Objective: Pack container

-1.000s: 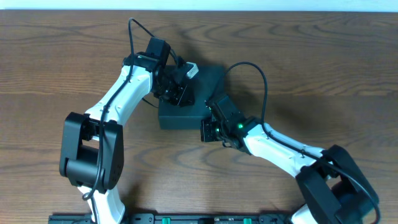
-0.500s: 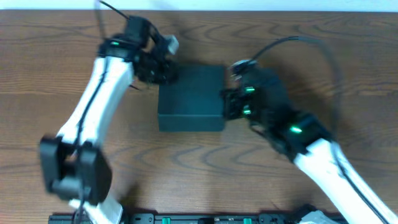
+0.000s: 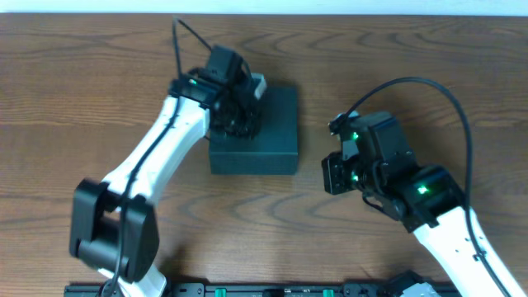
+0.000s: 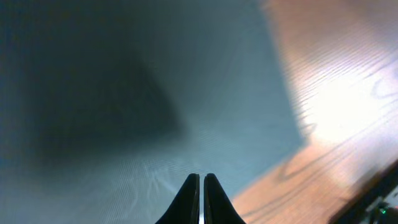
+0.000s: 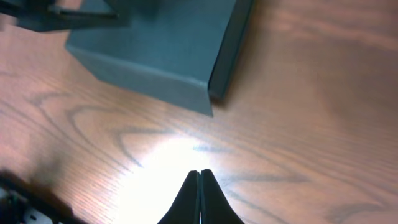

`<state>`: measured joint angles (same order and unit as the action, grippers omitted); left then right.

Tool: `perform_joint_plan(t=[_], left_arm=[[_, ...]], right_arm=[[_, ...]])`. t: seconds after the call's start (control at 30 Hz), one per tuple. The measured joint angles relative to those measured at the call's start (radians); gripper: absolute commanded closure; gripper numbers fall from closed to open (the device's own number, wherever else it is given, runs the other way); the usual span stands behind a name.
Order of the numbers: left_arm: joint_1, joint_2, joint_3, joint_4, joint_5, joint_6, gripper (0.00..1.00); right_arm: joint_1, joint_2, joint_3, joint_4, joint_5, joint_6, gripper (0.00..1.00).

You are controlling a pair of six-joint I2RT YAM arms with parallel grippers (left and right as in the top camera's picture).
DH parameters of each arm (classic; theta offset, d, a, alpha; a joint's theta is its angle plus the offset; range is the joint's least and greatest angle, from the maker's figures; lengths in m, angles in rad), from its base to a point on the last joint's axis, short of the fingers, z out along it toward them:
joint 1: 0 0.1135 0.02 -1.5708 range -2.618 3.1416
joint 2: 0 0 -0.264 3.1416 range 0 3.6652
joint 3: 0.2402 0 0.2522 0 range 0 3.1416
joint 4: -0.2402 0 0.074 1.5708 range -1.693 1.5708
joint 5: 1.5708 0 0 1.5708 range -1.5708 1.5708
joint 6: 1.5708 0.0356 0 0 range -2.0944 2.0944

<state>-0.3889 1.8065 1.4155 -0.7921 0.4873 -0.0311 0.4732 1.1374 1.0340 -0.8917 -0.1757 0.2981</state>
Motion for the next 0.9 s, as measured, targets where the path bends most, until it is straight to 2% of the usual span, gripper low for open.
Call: perform_joint_plan(t=[0.13,0.3,0.43,0.7,0.9], left_arm=[[0.004,0.015,-0.074,0.055,0.040,-0.016,0.94],[0.010,0.004,-0.121,0.120,0.078,-0.022,0.94],[0.013,0.003,-0.127,0.126,0.085,-0.022,0.94],[0.013,0.003,-0.127,0.126,0.085,-0.022,0.94],[0.013,0.003,-0.127,0.126,0.085,-0.022,0.94]], right_arm=[[0.015,0.001,-0.084,0.057,-0.038,-0.002,0.99],[0.107,0.013,-0.241,0.369,-0.076,0.046,0.98],[0.149,0.084,-0.320,0.531,-0.080,0.100,0.98],[0.224,0.332,-0.346,0.739,-0.056,0.181,0.98],[0.229,0.440,-0.348,0.859,-0.007,0.257,0.98]])
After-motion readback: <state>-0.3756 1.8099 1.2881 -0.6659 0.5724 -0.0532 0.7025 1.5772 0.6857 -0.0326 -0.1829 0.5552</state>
